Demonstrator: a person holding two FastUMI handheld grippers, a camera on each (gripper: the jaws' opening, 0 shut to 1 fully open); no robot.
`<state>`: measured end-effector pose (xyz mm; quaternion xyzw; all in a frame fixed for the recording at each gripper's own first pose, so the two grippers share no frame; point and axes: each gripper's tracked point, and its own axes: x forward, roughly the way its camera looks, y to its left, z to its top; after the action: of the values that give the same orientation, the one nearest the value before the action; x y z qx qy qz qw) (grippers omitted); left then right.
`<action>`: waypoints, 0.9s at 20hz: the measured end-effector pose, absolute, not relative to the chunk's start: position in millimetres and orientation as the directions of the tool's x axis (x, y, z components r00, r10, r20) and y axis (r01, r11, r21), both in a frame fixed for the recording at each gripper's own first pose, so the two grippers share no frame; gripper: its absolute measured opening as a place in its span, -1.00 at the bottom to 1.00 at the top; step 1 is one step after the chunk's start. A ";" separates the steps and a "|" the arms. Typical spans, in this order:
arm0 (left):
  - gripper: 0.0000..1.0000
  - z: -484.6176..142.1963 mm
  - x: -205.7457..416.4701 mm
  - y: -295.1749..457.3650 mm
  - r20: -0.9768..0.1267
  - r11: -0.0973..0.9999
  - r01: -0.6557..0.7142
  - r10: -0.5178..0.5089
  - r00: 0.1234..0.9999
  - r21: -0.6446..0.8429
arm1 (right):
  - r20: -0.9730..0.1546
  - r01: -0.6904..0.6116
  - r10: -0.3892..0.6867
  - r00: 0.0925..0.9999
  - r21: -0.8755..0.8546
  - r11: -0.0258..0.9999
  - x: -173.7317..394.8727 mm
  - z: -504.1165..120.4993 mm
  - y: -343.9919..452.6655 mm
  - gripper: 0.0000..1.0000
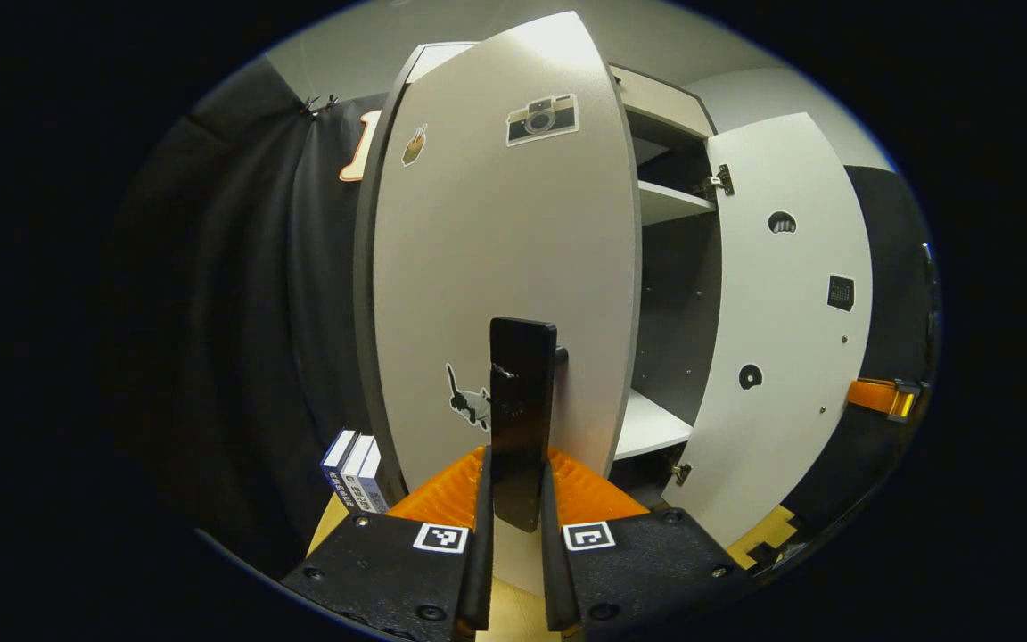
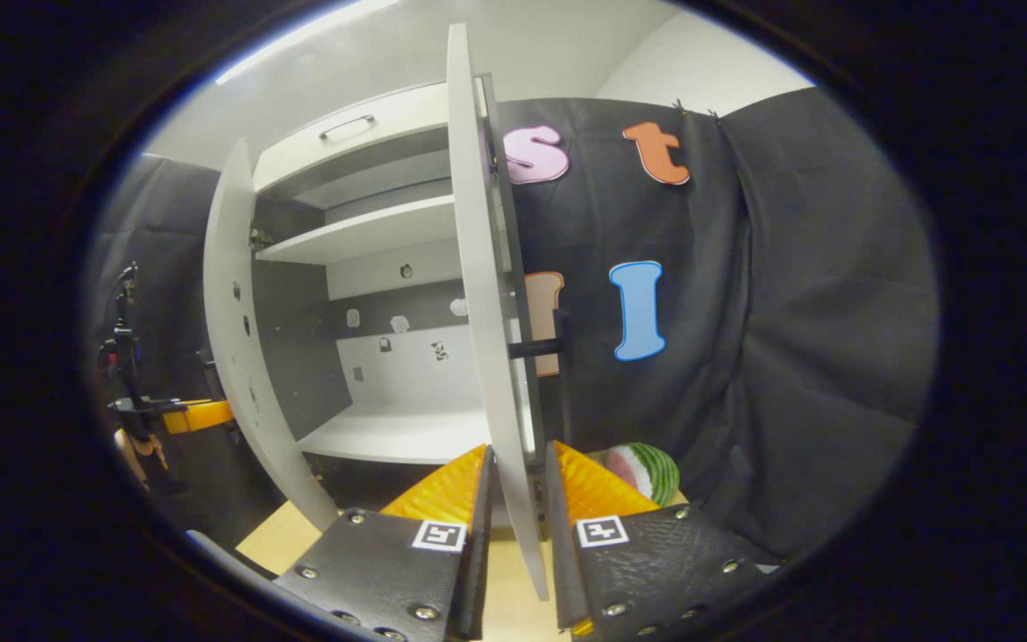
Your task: Open the right door of the double-door shoe cabinet with the right hand, and open the left door with the left hand.
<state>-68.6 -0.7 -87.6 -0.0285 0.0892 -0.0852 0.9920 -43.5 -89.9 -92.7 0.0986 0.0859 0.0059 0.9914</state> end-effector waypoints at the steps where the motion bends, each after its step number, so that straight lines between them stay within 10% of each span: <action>1: -0.51 -87.5 -70.1 2.4 -0.173 0.984 0.164 -0.175 0.969 -0.075 | -0.172 0.008 0.026 0.985 0.194 0.981 -42.1 -93.8 -89.2 -0.38; 18: -0.65 -88.0 -91.8 46.9 -0.204 0.993 0.116 -0.120 0.972 -0.032 | -0.187 0.042 0.001 0.982 0.228 0.973 -52.1 -103.9 -85.6 -0.38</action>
<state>-91.8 46.9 -88.0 -0.0101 0.1031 -0.0593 0.9929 -52.1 -85.6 -103.9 0.1160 0.0933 -0.0103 0.9888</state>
